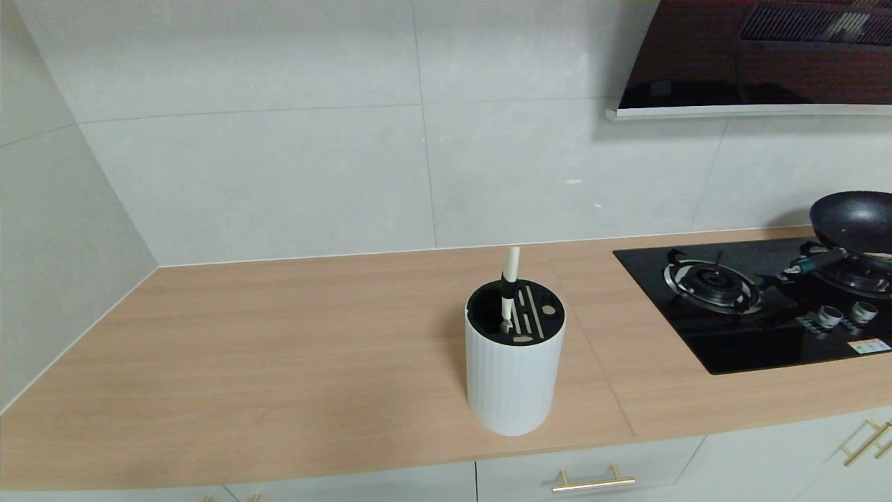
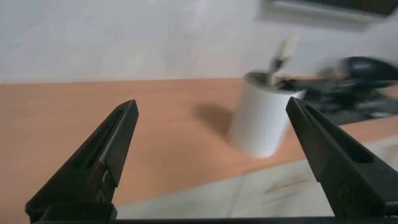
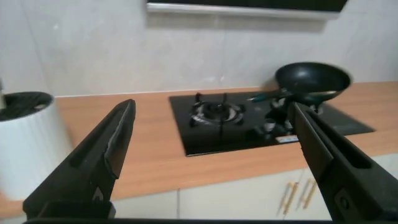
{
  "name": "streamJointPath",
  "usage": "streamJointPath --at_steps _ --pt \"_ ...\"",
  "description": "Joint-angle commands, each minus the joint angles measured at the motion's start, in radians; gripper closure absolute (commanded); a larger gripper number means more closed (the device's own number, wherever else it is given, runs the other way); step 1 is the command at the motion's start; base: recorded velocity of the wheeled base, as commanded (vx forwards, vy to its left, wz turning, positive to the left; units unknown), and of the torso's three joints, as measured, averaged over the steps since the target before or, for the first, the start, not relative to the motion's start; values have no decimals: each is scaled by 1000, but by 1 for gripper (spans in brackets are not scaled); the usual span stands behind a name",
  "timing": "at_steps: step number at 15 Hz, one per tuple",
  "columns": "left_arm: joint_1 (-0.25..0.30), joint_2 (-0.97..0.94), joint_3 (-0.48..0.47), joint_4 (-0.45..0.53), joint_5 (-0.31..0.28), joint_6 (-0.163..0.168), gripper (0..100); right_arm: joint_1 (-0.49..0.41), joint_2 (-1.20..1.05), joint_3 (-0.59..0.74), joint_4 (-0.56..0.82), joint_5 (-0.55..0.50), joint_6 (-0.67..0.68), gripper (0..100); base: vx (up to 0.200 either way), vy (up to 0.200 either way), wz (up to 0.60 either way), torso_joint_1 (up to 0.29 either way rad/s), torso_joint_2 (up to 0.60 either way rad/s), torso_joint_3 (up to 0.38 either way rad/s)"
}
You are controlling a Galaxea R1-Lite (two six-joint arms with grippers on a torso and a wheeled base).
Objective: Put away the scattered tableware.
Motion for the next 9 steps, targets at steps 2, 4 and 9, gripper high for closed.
streamJointPath --at_steps 2,4,9 --pt "31 -99 15 162 198 80 0 -5 -26 180 -117 -29 -14 0 0 0 0 0 0 0" --pt "31 -99 15 241 295 152 0 -5 -26 178 -75 -30 26 0 0 0 0 0 0 0" --pt "31 -99 15 268 186 224 0 -5 -26 177 52 -20 80 0 0 0 0 0 0 0"
